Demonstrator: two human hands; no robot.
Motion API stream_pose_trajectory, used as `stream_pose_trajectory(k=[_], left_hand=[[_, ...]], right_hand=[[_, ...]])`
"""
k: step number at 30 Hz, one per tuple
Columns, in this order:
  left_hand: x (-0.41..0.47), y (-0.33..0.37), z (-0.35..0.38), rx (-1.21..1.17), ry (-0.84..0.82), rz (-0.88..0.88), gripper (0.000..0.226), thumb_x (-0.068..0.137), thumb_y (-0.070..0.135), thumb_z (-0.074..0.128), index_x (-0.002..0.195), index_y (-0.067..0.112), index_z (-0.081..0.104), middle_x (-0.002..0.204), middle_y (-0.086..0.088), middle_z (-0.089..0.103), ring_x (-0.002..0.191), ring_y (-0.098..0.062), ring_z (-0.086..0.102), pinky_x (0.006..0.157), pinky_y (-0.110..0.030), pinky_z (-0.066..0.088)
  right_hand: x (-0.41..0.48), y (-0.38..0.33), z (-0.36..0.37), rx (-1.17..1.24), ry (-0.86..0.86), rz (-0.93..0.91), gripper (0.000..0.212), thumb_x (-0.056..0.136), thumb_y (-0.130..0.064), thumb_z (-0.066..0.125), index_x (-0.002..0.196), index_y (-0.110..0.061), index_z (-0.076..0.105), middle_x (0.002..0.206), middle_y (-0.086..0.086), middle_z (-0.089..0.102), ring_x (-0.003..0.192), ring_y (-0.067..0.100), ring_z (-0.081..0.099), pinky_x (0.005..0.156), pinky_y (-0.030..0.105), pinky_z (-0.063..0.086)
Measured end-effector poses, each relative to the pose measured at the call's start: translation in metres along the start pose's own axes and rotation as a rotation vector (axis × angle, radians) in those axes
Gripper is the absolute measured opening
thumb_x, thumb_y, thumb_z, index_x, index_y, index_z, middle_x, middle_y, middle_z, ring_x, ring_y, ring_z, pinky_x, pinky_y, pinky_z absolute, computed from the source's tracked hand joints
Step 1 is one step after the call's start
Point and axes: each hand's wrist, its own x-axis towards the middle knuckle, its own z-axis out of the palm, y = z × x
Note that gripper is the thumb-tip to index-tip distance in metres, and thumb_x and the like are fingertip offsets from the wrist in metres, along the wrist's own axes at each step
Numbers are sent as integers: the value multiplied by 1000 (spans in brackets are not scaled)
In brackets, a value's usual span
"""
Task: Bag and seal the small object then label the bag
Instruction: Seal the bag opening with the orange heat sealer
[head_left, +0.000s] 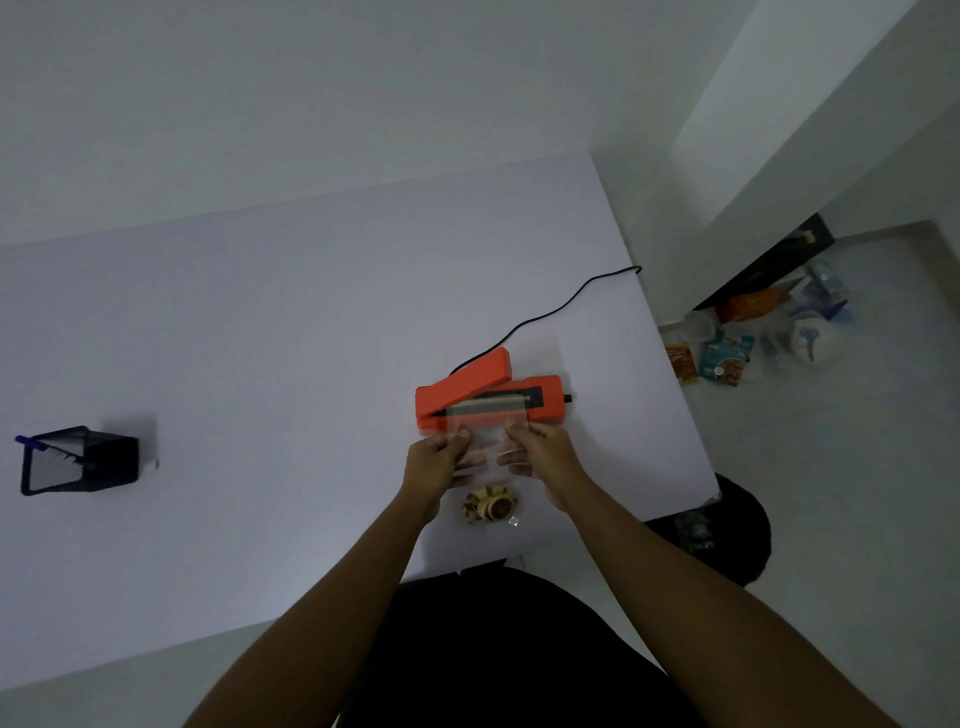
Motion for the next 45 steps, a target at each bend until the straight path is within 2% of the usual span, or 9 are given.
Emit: stream_pose_trajectory(k=[5,11,18,23,28,35,40,45], left_hand=[[0,1,1,-10,4,-10,22,98,22,56,99,3,69,93,-10,77,80,-24,75,61,-33,60],[4,-3,1,-68,-1,-79,27,98,28,55,98,5,70,95,-11,77,88,-29,74,78,-43,60],[4,-6,-2,-65,12,-71,21,97,18,57,105,2,68,98,-15,75,89,-29,74,78,-43,60],[7,-8,0,-58,16,-71,20,98,20,57,102,4,69,96,-13,76,87,-27,74,80,-45,60],[8,-10,0,-62,16,-79,19,98,20,57,100,6,69,97,-12,76,89,-27,74,82,-46,59],[10,-11,1,-49,61,-82,18,96,23,60,99,9,70,95,-11,76,89,-28,74,81,-46,60],[9,-9,0,-46,47,-78,17,96,24,60,96,10,70,92,-8,76,87,-26,74,81,-46,60],[10,-11,-1,-53,50,-86,18,96,24,60,96,9,70,93,-10,76,87,-26,74,80,-46,60]], right_hand=[[1,5,-3,-16,-7,-9,17,94,-20,63,98,-5,70,88,15,75,76,27,73,73,38,57],[2,7,-3,-40,-7,-19,16,94,-21,63,95,-7,71,85,11,75,74,25,73,72,36,57],[1,8,-3,-66,7,-34,19,94,-24,64,97,-7,71,87,13,75,75,25,73,72,36,58],[1,1,-6,-187,190,-110,33,93,-37,63,87,-5,72,81,10,74,69,17,72,71,35,54],[0,-28,-10,-343,335,-295,50,98,-49,49,84,-4,67,79,15,70,76,29,68,69,41,54],[-26,-91,-3,-227,223,-528,39,93,-50,59,81,-14,65,65,1,59,62,14,55,63,33,49],[-41,-116,10,-242,102,-587,28,85,-41,73,91,-14,68,74,-2,66,67,5,62,65,18,51],[-37,-114,9,-230,117,-590,18,86,-29,73,91,-11,69,77,5,69,67,10,65,68,25,56]])
